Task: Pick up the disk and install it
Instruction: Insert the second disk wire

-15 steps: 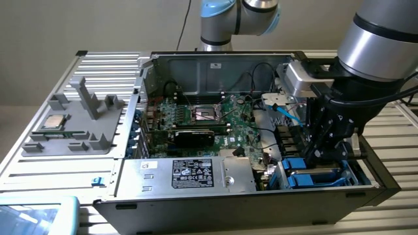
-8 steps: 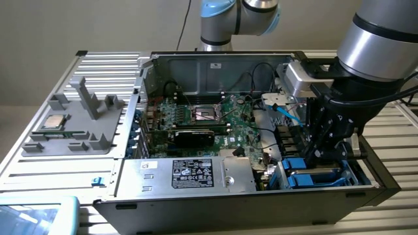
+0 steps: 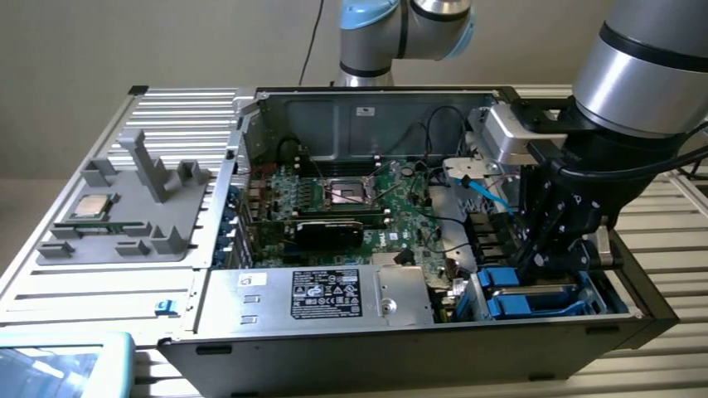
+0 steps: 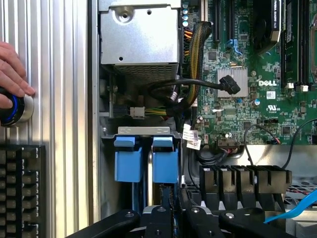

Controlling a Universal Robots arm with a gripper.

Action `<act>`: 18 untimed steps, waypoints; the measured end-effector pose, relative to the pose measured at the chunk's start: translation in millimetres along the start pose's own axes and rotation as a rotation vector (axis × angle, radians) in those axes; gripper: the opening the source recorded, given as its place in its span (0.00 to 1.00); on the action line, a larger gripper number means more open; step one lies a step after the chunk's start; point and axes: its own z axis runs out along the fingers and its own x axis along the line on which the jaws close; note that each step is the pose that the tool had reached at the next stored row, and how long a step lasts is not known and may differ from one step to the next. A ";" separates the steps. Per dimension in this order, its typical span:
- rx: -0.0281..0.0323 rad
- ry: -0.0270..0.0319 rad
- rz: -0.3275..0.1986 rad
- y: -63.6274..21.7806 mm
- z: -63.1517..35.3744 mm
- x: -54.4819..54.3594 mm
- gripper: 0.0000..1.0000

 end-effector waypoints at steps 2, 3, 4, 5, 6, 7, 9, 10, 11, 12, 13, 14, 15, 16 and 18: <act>0.0000 0.0000 0.000 0.0 0.0 0.0 0.16; 0.0000 -0.0002 0.000 0.0 -0.1 0.0 0.16; 0.0001 -0.0001 0.000 0.0 -0.3 0.3 0.16; 0.0000 -0.0001 0.000 0.0 -0.4 0.4 0.16; 0.0001 -0.0001 0.000 0.0 -0.4 0.4 0.16; 0.0000 -0.0001 0.000 0.0 -0.4 0.6 0.16; 0.0000 -0.0001 0.000 0.0 -0.4 0.8 0.16; 0.0000 -0.0001 0.000 0.0 -0.4 0.8 0.16; 0.0000 -0.0001 0.000 0.0 -0.5 0.9 0.16; 0.0001 0.0000 0.000 0.0 -0.5 0.9 0.16; 0.0003 -0.0001 0.000 0.0 -0.7 1.0 0.16; 0.0006 -0.0002 0.000 0.0 -0.8 1.0 0.16; 0.0011 -0.0002 0.000 0.1 -0.9 1.0 0.16; 0.0016 -0.0001 0.000 0.2 -1.3 1.0 0.16; 0.0027 -0.0001 0.000 0.5 -2.1 1.0 0.16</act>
